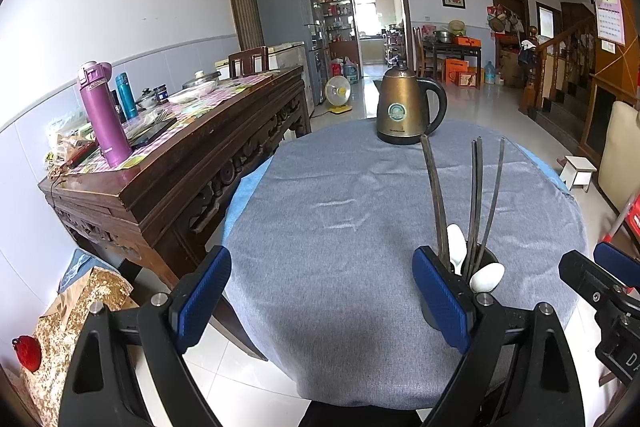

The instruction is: Organize utensils

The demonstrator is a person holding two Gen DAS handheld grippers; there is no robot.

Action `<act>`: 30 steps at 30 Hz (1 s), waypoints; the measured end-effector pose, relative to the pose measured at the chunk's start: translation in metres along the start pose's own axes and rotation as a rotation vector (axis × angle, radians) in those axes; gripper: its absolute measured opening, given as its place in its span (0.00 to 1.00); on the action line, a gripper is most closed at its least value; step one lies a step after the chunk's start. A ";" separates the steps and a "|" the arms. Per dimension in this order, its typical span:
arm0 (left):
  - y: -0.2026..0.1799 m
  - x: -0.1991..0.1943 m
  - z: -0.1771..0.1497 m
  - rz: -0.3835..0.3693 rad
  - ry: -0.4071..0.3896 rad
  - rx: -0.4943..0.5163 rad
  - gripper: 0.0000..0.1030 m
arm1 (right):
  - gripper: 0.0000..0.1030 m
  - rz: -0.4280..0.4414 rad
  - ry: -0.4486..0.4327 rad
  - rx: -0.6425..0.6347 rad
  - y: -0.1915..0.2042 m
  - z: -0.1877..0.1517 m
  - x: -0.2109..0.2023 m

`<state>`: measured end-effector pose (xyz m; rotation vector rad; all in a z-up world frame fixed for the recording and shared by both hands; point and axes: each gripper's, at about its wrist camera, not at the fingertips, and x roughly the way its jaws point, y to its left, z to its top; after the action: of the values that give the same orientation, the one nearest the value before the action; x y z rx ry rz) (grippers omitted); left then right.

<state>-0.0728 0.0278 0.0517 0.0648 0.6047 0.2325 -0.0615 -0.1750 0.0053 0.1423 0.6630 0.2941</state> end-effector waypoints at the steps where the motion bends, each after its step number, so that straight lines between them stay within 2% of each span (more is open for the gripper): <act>1: 0.001 0.000 0.000 0.000 0.000 -0.001 0.89 | 0.68 0.001 0.000 -0.001 0.000 0.000 0.000; 30: 0.000 0.003 -0.003 -0.005 0.011 0.005 0.89 | 0.68 -0.008 -0.003 0.007 0.002 -0.002 0.005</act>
<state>-0.0722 0.0285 0.0479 0.0672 0.6159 0.2266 -0.0594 -0.1713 0.0012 0.1468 0.6611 0.2840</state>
